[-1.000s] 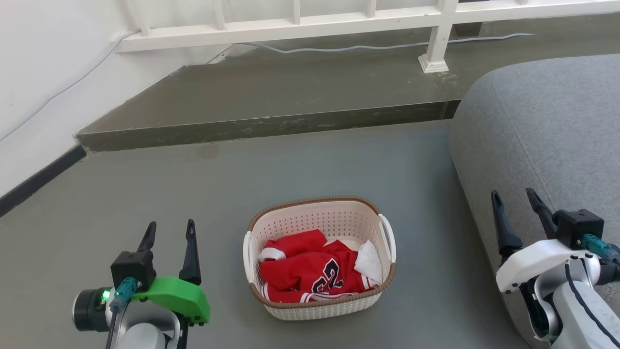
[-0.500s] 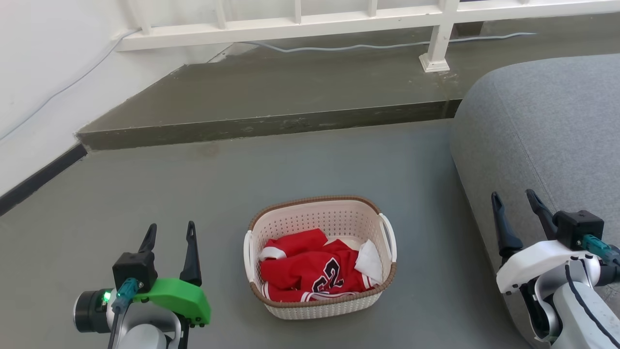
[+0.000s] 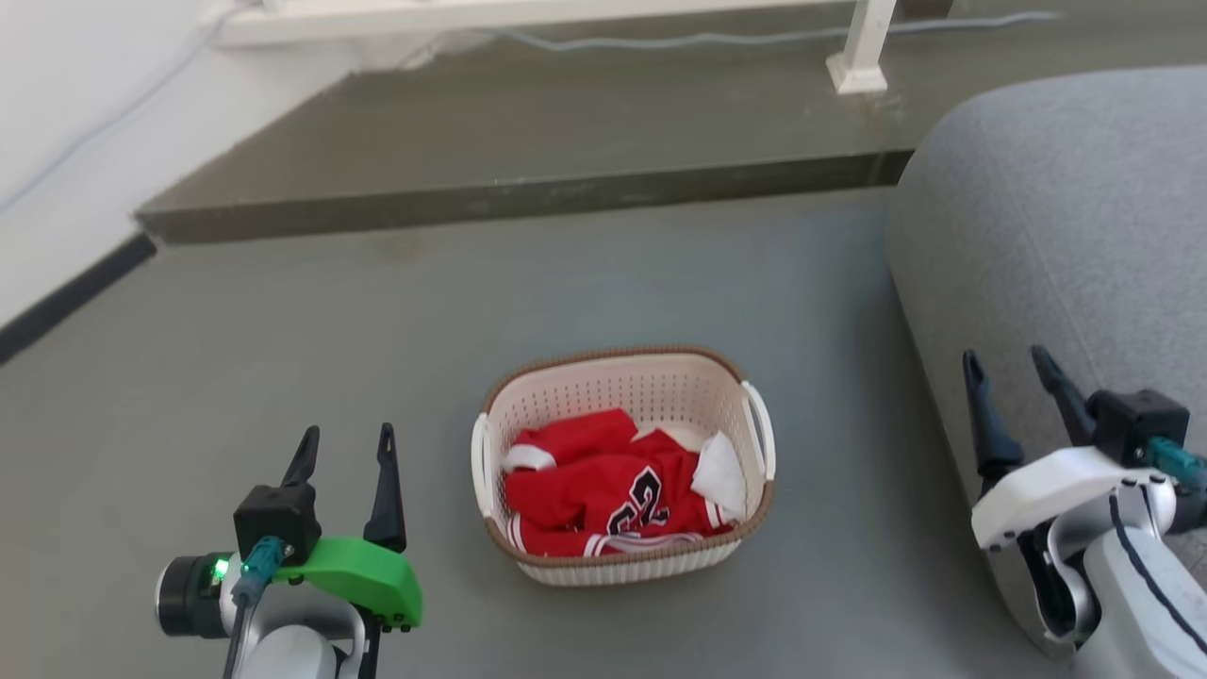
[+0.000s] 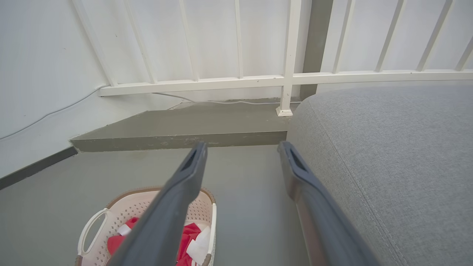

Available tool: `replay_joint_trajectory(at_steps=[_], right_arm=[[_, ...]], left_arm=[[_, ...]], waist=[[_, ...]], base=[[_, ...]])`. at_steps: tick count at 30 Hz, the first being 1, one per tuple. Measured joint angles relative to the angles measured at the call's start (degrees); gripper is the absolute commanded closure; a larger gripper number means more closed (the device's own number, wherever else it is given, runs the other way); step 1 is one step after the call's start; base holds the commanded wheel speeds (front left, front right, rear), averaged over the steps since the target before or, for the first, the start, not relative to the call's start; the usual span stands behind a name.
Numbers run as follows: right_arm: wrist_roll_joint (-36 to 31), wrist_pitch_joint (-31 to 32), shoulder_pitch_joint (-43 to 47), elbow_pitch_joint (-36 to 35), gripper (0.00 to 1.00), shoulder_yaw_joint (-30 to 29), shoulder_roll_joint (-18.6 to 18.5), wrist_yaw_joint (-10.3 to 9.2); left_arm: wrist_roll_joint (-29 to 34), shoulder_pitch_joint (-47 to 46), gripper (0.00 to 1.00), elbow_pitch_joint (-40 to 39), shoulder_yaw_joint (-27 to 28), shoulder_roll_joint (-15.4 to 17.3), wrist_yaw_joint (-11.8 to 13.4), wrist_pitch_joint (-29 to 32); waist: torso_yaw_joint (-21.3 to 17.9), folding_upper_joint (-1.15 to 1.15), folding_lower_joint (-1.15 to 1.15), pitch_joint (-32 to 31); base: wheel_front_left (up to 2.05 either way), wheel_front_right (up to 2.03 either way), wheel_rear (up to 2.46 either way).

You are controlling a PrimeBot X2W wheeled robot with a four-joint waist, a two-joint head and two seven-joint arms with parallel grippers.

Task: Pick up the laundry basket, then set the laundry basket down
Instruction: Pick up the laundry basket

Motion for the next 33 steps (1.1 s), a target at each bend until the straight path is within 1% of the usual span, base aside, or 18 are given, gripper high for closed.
replay_joint_trajectory(at_steps=[12, 20, 24, 30, 33], right_arm=[[0.0, 0.0, -3.3, -0.9, 0.00, -1.1, 0.0, 0.48], [0.0, -0.1, -6.9, -1.0, 0.00, -1.6, -0.1, 1.47], [0.0, -0.1, -8.9, -1.0, 0.00, -1.8, -0.2, 1.54], [0.0, -0.2, -12.0, -0.9, 0.00, -1.8, -0.2, 2.50], [0.0, -0.2, -13.6, -0.8, 0.00, -1.9, -0.2, 2.55]], left_arm=[[0.9, -4.4, 0.00, -1.1, -0.8, -0.9, 0.0, 0.0], [1.1, -8.1, 0.00, -1.5, -0.8, -1.1, 0.0, 0.0], [1.2, -9.9, 0.00, -1.5, -0.8, -1.2, 0.0, 0.0], [1.2, -13.2, 0.00, -1.3, -1.4, -1.4, 0.0, 0.0], [1.3, -14.9, 0.00, -0.9, -1.7, -1.5, 0.0, -0.2]], waist=[[0.5, 0.00, 0.00, 7.9], [0.6, 0.00, 0.00, 13.6], [0.7, 0.00, 0.00, 16.5], [0.7, 0.00, 0.01, 21.0], [0.8, 0.00, 0.00, 23.2]], base=[[0.00, 0.00, 0.00], [0.00, 0.00, 0.00], [0.00, 0.00, 0.00], [0.00, 0.00, 0.00], [0.00, 0.00, 0.00]])
